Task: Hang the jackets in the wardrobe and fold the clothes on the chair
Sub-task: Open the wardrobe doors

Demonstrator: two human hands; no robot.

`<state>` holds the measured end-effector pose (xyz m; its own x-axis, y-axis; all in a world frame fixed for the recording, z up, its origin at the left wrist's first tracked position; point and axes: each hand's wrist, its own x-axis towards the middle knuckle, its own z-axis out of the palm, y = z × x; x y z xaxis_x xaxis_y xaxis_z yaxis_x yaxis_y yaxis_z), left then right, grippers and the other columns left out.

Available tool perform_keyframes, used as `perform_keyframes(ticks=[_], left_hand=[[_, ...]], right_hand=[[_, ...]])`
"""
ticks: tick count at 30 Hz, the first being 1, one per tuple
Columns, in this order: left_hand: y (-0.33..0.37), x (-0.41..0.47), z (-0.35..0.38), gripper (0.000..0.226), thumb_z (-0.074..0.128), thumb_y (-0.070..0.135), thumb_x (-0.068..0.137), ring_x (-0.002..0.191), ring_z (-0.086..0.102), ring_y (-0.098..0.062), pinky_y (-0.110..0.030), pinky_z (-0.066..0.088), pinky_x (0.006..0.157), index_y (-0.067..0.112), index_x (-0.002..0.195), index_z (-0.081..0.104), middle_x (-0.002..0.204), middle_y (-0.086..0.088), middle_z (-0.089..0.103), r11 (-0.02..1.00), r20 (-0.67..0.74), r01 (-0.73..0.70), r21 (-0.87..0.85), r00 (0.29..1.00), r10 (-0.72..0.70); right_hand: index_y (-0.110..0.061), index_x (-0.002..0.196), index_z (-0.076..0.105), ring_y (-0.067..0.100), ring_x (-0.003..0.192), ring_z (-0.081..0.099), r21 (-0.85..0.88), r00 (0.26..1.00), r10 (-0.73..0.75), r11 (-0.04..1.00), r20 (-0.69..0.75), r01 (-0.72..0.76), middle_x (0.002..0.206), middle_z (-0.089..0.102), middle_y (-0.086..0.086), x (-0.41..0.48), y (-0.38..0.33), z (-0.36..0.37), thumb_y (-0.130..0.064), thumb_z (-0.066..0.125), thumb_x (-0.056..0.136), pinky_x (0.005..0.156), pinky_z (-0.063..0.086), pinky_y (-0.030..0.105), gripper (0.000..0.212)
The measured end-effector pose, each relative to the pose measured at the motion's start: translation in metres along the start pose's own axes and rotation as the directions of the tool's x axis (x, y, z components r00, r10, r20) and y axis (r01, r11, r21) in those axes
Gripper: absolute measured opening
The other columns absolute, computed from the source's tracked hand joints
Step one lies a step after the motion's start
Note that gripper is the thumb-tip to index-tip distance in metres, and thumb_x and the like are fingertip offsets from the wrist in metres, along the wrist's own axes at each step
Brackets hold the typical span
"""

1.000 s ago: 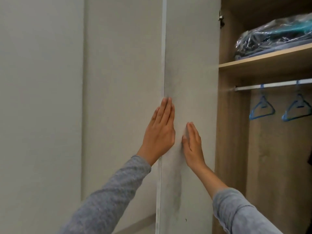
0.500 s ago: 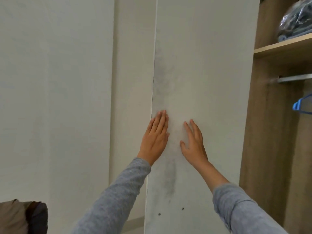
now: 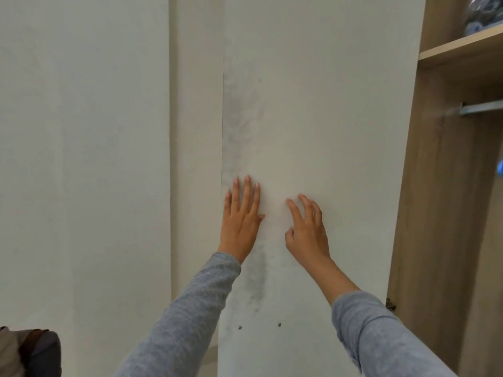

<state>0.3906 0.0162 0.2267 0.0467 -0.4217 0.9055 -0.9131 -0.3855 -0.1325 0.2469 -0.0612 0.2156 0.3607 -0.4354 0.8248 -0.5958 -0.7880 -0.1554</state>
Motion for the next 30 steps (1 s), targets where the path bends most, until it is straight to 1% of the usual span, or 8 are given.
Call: perform_keyframes(ticks=[3,8,11,17,21,24,27,30], left_hand=[[0.003,0.001,0.004,0.069,0.051,0.034,0.090,0.142,0.017,-0.039,-0.053,0.027,0.112,0.007,0.148,0.025,0.155,-0.018,0.020,1.000,0.014,0.010,-0.015,1.000,-0.010],[0.009,0.000,0.005,0.076,0.056,0.030,0.089,0.143,0.007,-0.033,-0.050,0.014,0.115,0.008,0.148,0.014,0.156,-0.015,0.013,0.993,0.046,0.036,-0.114,0.998,-0.031],[0.022,-0.003,0.004,0.063,0.035,0.029,0.095,0.144,0.005,-0.028,-0.049,0.010,0.115,0.005,0.149,0.011,0.156,-0.014,0.009,0.977,0.053,0.078,-0.199,0.996,-0.068],[0.123,-0.006,-0.001,0.058,0.024,0.030,0.097,0.143,0.010,-0.024,-0.035,-0.002,0.115,0.001,0.147,0.018,0.156,-0.013,0.015,0.881,0.070,0.044,-0.471,0.997,-0.012],[0.231,-0.020,-0.013,0.060,0.011,0.039,0.096,0.144,-0.004,-0.018,-0.034,-0.002,0.117,0.009,0.147,0.002,0.155,-0.004,-0.001,0.708,0.107,0.004,-0.706,0.989,0.101],[0.308,-0.030,-0.035,0.061,0.021,0.038,0.097,0.145,0.005,-0.019,-0.037,0.009,0.118,0.005,0.148,0.017,0.156,-0.010,0.012,0.542,0.082,-0.044,-0.839,0.975,0.205],[0.372,-0.043,-0.064,0.059,0.017,0.042,0.099,0.144,-0.016,-0.007,-0.030,-0.004,0.119,0.014,0.149,-0.001,0.158,0.000,-0.006,0.348,0.037,-0.094,-0.933,0.936,0.350],[0.419,-0.054,-0.098,0.059,0.013,0.047,0.097,0.140,-0.021,0.001,-0.022,-0.011,0.115,0.022,0.146,-0.009,0.156,0.007,-0.013,0.132,-0.033,-0.107,-0.985,0.882,0.471]], right_hand=[[-0.018,0.140,0.042,0.032,0.135,0.027,0.004,1.000,-0.002,1.000,0.019,0.002,0.148,0.036,0.011,-0.003,0.001,0.000,0.000,0.060,0.075,0.094,0.048,0.050,0.071],[-0.025,0.150,0.015,0.020,0.146,0.002,-0.090,0.983,-0.029,0.995,0.181,0.046,0.159,0.006,-0.002,-0.005,0.011,-0.023,-0.008,0.043,0.091,0.110,0.033,0.037,0.068],[-0.024,0.151,0.010,0.016,0.147,-0.003,-0.149,0.968,-0.011,0.988,0.252,0.050,0.159,0.003,-0.003,-0.009,0.023,-0.047,-0.012,0.037,0.095,0.119,0.014,0.034,0.063],[-0.021,0.151,0.011,0.017,0.147,-0.004,-0.279,0.975,0.102,0.959,0.195,-0.044,0.160,0.001,0.001,-0.035,0.072,-0.125,-0.015,0.037,0.096,0.118,0.002,0.034,0.061],[-0.020,0.150,0.018,0.017,0.147,0.000,-0.433,0.978,0.171,0.896,0.122,-0.102,0.159,0.007,0.001,-0.067,0.110,-0.192,-0.013,0.041,0.093,0.118,0.002,0.036,0.062],[-0.020,0.149,0.021,0.017,0.147,0.004,-0.540,0.968,0.241,0.825,0.066,-0.168,0.159,0.012,0.002,-0.094,0.135,-0.243,-0.012,0.044,0.089,0.118,0.002,0.036,0.065],[-0.018,0.149,0.022,0.019,0.147,0.008,-0.688,0.948,0.317,0.691,0.013,-0.221,0.158,0.017,0.004,-0.120,0.155,-0.292,-0.012,0.044,0.089,0.118,0.003,0.037,0.064],[-0.014,0.145,0.034,0.024,0.144,0.021,-0.830,0.937,0.348,0.519,-0.013,-0.204,0.152,0.031,0.009,-0.139,0.169,-0.330,-0.015,0.050,0.087,0.116,0.012,0.042,0.061]])
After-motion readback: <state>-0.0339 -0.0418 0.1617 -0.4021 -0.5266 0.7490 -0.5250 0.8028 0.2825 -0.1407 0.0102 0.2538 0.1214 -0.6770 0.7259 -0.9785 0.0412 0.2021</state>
